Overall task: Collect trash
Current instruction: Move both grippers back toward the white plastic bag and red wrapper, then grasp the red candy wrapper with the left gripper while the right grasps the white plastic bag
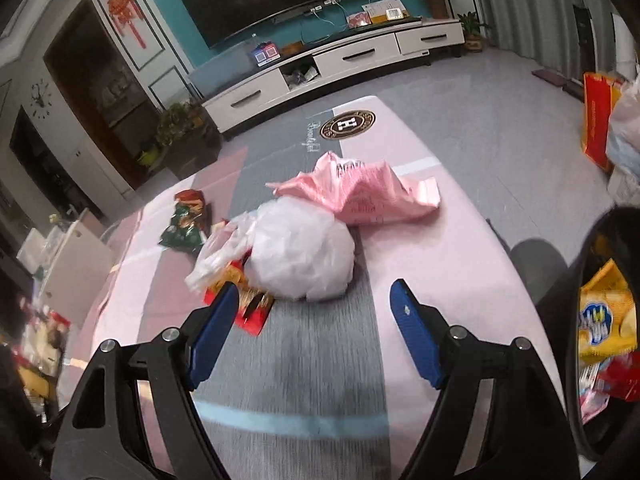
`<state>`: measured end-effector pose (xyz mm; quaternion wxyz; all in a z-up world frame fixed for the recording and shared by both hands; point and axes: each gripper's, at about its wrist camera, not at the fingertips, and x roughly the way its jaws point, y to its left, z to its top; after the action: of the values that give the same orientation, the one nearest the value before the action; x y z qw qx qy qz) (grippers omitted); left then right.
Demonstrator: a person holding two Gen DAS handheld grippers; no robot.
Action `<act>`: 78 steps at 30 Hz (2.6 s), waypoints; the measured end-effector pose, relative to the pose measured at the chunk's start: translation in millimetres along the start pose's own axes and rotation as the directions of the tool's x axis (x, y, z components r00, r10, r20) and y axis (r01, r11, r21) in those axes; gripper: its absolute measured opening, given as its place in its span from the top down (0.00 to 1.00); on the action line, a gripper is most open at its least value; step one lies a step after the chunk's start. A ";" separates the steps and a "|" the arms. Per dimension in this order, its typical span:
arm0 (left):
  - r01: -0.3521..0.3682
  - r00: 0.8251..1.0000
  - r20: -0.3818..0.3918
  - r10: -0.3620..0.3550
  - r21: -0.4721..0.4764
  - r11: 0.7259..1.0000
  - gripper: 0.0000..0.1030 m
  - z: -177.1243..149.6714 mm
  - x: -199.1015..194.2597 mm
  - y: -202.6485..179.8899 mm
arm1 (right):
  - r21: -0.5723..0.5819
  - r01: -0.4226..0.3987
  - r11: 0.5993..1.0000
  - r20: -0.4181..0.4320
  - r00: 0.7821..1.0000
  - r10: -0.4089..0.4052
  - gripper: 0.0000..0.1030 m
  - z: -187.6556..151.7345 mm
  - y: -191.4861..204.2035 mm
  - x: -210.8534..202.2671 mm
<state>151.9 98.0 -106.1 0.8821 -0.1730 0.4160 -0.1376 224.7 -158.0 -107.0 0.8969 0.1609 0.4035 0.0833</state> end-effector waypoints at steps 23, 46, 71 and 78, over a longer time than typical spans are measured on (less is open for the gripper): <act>0.050 0.999 0.017 -0.050 0.009 0.999 0.03 24.5 31.3 -3.2 | 0.074 -0.100 0.992 -0.045 0.994 0.104 0.86 -7.5 -16.0 -40.7; -0.010 0.998 -0.061 0.024 0.216 0.976 0.83 67.1 136.3 -58.3 | 0.169 -0.156 0.973 0.043 0.988 0.150 0.85 -20.8 -68.8 -95.9; 0.029 0.999 -0.032 -0.021 0.283 0.959 0.84 -19.6 26.6 -143.7 | 0.100 -0.060 0.993 0.085 0.995 0.052 0.85 -33.0 -87.3 -138.2; 0.035 0.999 -0.022 -0.029 0.334 0.942 0.83 -27.9 15.6 -183.0 | 0.100 -0.053 0.994 0.133 0.990 0.040 0.85 -34.5 -101.8 -162.2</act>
<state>121.7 -78.5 -56.6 0.8927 -0.0263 0.3913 -0.2220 93.6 -290.7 -51.7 0.9096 0.2217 0.3437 0.0725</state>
